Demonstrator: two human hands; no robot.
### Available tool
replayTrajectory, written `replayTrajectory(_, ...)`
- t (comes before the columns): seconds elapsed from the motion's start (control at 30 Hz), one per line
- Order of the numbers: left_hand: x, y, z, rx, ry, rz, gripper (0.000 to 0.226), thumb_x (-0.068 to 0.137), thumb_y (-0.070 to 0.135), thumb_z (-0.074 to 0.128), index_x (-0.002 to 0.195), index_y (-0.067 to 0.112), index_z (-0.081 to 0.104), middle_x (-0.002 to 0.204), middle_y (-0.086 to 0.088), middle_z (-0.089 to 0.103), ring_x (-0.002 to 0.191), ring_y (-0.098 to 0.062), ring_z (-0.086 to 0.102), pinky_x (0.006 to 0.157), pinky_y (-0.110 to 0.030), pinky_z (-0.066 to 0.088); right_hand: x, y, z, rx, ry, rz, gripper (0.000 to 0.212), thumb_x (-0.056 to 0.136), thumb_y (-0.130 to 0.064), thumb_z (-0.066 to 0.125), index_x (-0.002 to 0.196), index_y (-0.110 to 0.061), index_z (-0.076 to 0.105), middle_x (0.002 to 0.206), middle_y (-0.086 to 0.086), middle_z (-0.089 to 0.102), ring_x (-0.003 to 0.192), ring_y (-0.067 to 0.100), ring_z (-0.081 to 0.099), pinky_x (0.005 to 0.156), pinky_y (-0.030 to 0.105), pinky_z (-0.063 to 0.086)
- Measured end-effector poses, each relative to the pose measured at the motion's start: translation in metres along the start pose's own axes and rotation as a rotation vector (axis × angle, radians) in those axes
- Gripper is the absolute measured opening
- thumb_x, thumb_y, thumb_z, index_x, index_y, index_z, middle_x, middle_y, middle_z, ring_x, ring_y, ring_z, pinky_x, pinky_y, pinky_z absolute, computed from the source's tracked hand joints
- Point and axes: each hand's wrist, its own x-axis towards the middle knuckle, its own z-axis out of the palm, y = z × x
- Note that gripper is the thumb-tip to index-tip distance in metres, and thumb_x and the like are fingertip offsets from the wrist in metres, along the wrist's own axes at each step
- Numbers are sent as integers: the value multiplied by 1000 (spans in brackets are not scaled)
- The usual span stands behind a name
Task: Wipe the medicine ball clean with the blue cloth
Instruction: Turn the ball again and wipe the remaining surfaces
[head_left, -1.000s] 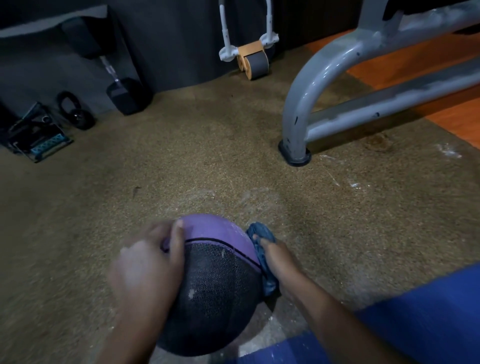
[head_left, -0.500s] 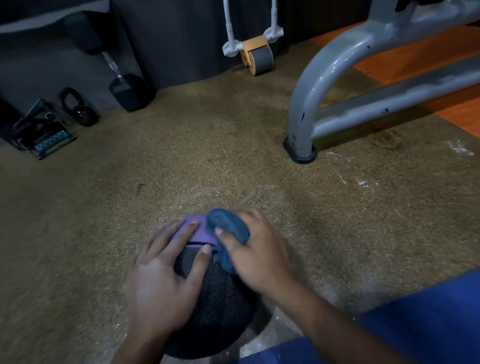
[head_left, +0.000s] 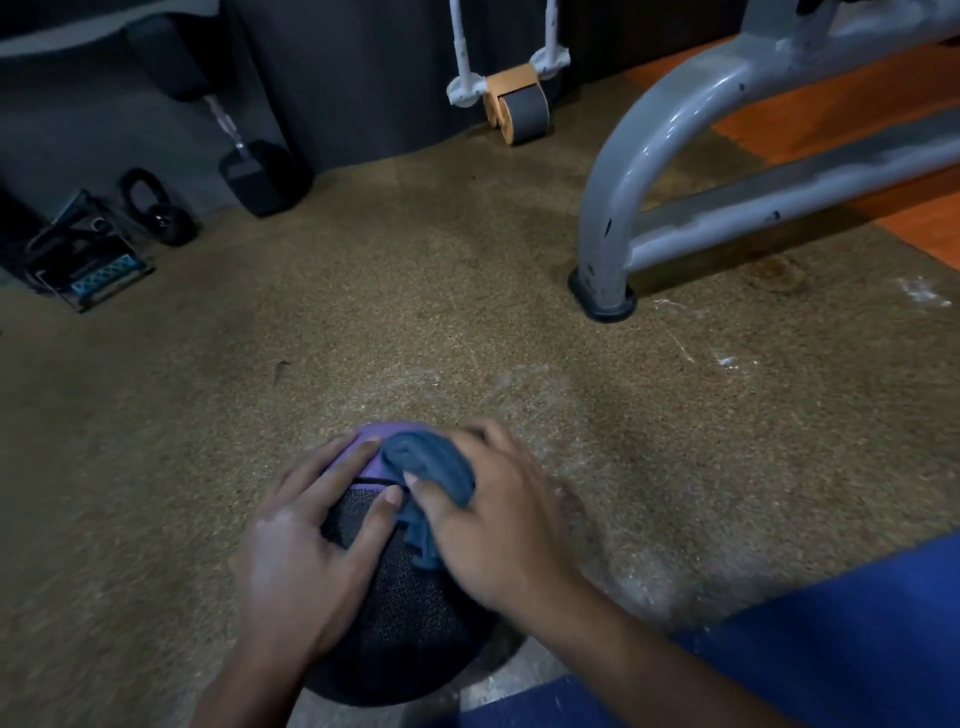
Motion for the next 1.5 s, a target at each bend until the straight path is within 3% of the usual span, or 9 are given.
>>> replayTrajectory(0.13,1,-1,1,11,-22,19,52,78,64,50,121,41,67,130,26,56,126,-2,47,105,-14,27,36,30,-1,404,-61,404,8,96,-32,59,100,-29,66,99,-5,69,87,17,65,74,25,51)
replayTrajectory(0.27,4,6,3,34,-40,23,52,77,66,50,119,42,68,130,27,57,127,-2,47,106,-27,33,29,64,-3,471,-128,751,25,97,-34,57,113,-17,67,97,3,70,78,16,63,58,20,41)
replayTrajectory(0.4,7,3,1,16,-81,62,51,76,66,54,120,44,67,131,26,57,129,-2,47,108,-33,37,5,47,-10,370,30,479,2,95,-35,59,95,-36,61,99,-8,65,96,18,65,73,22,44)
replayTrajectory(0.57,3,-4,-4,7,-67,148,53,74,56,56,120,33,68,128,32,50,125,1,46,106,-8,25,8,-8,-4,-87,-76,-17,44,83,-52,47,122,-37,58,116,-18,49,106,12,52,91,35,41)
replayTrajectory(0.7,0,-5,-4,-38,-67,145,49,78,59,59,122,39,65,132,18,59,131,-4,46,113,-22,28,32,22,-6,231,-94,261,10,96,-37,56,101,-35,64,97,-14,62,79,2,63,76,24,51)
replayTrajectory(0.9,8,9,-10,185,-212,-61,79,76,80,35,144,41,43,150,13,42,143,-15,32,114,-39,29,31,58,-5,480,-147,706,12,100,-32,56,89,-27,55,77,-10,54,67,6,50,67,25,40)
replayTrajectory(1.13,27,41,12,336,-95,-409,80,77,82,33,140,34,49,146,3,49,131,-31,46,103,-51,41,26,53,-6,415,-113,617,12,101,-42,50,106,-33,57,86,-14,56,75,4,54,59,14,35)
replayTrajectory(1.3,38,39,8,326,-99,-440,69,78,78,45,137,42,51,145,6,51,128,-30,51,100,-45,42,-20,44,2,252,-22,384,61,76,-84,41,127,-51,45,122,-18,54,111,6,56,96,34,46)
replayTrajectory(1.5,37,35,-3,292,-162,-377,63,77,80,44,131,49,53,140,12,55,123,-29,54,93,-40,45,-6,1,3,-41,-28,98,73,81,-78,13,138,-43,42,132,-9,41,120,14,46,104,38,37)
